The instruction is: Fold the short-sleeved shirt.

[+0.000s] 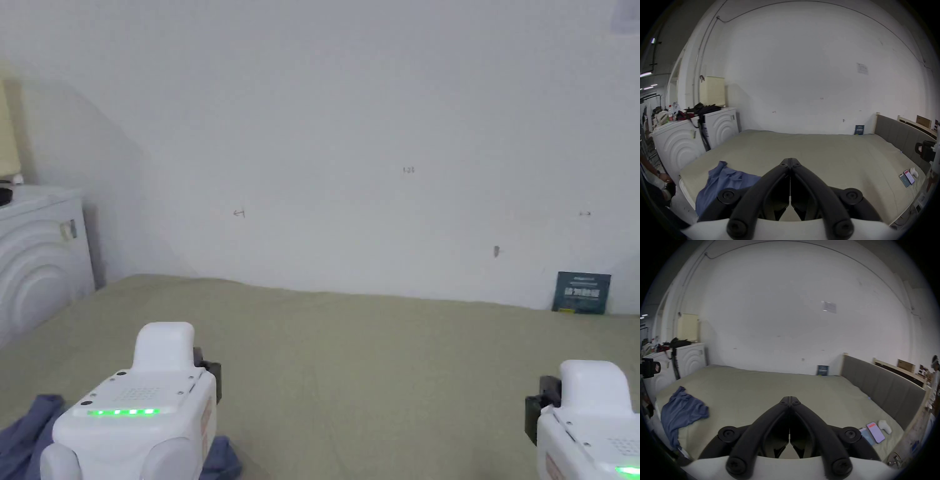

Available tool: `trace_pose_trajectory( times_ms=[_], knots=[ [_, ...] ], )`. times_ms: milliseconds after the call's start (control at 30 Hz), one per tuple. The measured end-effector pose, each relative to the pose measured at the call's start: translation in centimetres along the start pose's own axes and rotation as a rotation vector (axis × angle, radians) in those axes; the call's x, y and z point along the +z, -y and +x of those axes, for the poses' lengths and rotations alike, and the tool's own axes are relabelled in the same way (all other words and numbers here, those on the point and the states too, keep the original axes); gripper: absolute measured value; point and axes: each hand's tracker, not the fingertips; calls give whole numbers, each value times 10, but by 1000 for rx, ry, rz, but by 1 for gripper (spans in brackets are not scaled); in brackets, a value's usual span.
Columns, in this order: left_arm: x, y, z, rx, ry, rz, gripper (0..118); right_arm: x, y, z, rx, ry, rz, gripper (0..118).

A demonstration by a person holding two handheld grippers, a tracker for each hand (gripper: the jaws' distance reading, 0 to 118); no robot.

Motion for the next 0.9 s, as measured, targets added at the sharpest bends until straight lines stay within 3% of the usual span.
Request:
trace_pose_trajectory(
  times_ms=[267,433,700,900],
  knots=[
    [47,11,-116,25,-299,-38,0,-16,-14,-128,7,-318,33,0],
    [57,21,-158,30,-406,-78,0,-21,-14,-158,38,-396,25,0],
    [-17,53,-188,88,-299,-269,0,-40,19,-171,50,-421,-92,0],
    [-133,135,-186,135,-104,-597,4,-59,57,-174,70,-394,-215,0]
  ],
)
